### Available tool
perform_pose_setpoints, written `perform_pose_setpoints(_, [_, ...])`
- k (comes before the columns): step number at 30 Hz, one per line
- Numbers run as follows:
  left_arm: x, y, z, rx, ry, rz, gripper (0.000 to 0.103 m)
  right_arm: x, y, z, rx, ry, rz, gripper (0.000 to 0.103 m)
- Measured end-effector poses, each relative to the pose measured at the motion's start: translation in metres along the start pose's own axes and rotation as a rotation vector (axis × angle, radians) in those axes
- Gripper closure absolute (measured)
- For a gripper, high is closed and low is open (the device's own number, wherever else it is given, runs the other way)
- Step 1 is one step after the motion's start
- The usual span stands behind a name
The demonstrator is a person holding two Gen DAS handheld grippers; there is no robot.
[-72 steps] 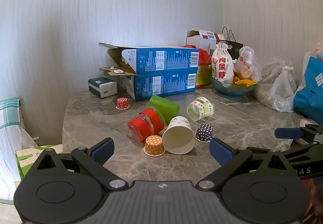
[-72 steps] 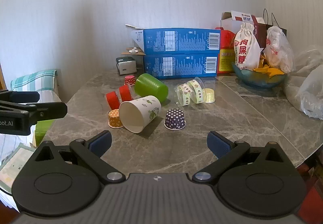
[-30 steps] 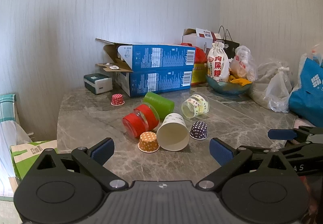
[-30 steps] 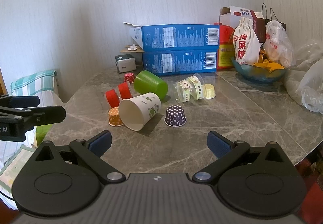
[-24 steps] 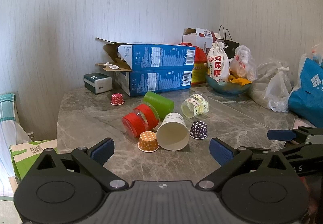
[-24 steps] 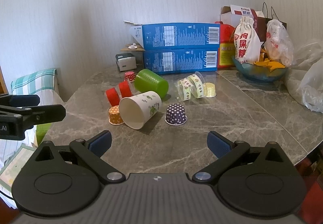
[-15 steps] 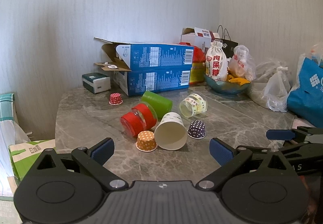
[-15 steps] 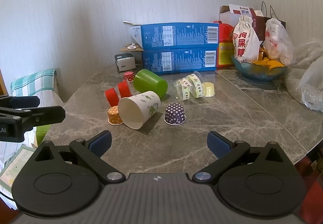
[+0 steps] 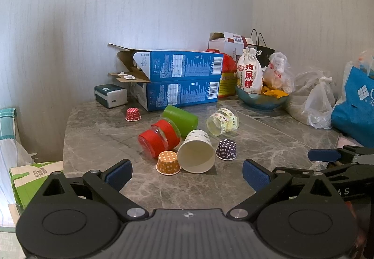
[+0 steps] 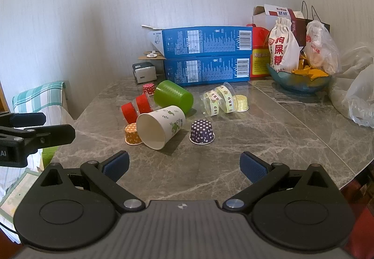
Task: Flip cup upright
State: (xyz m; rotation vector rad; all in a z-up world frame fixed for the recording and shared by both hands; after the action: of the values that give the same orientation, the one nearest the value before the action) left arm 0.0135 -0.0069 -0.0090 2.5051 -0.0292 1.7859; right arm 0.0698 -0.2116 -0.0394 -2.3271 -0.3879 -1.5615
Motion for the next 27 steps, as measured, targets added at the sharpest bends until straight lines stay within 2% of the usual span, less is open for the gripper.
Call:
perform_pose_setpoints(17, [-0.001,0.0,0.0,-0.009,0.002,0.003,0.002,0.001,-0.002,0.0,-0.001,-0.008,-0.005,0.001])
perform_pose_setpoints(27, [-0.005,-0.013,0.011,-0.019,-0.014,-0.02,0.002,0.002,-0.006,0.012,-0.006,-0.029,-0.007,0.001])
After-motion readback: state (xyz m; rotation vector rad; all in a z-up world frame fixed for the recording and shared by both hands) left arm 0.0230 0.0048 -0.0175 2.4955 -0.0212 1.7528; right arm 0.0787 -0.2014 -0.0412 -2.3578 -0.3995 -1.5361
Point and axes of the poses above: each gripper's, at about its wrist camera, not at the fingertips, and z roughly the way its jaws point, y to its right, x to its top, the point moved 2 cm from there along z, roughly the way its jaws point, and after that the axes turned 7 degrees about y, right-handed, at the moved point
